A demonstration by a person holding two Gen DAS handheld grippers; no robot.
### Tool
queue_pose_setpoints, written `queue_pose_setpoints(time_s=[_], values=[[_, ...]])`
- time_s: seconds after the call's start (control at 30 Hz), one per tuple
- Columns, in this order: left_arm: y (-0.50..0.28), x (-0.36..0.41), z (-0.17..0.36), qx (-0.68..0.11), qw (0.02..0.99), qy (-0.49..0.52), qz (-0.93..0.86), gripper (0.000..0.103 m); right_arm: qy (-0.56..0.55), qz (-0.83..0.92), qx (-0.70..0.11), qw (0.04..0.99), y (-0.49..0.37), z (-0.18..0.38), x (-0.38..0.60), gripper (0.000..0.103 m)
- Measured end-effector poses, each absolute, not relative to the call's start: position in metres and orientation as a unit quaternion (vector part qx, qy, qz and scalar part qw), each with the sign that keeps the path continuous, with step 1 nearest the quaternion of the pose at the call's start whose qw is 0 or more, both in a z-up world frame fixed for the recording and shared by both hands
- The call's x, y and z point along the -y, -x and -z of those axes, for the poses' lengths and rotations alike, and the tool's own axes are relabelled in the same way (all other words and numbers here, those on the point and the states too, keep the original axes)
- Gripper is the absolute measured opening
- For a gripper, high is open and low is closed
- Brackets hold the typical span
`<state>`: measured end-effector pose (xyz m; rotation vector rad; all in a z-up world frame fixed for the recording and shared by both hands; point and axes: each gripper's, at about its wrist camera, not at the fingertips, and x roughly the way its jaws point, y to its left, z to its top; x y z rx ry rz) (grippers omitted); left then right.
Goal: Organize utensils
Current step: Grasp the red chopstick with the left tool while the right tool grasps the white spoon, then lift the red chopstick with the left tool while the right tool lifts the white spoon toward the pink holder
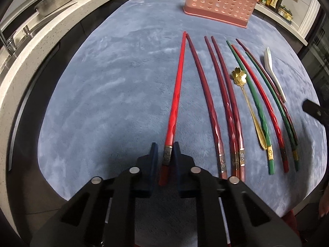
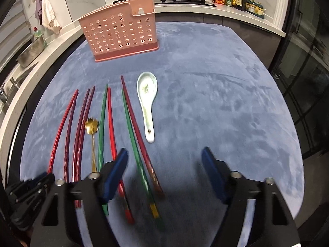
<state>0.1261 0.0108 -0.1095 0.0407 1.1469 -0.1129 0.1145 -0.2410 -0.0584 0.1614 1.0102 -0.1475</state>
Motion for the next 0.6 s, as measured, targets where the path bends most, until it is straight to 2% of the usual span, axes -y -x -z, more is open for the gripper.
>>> queue_pose_setpoints(time_s=[0.07,0.23,0.6], values=[[-0.126,-0.008,0.11,-0.541,0.839,-0.023,0.051,0.013,-0.08,0.065,-0.483,0.87,-0.126,0.061,0.241,0.048],[-0.127,-0.009,0.111,-0.541,0.839,-0.021,0.049,0.014,-0.083,0.047,-0.485,0.87,-0.154,0.07,0.238,0.03],[-0.127,-0.005,0.112,-0.532,0.845,-0.027,0.045,0.014,-0.092,0.038,-0.508,0.855,-0.177,0.097,0.238,0.018]])
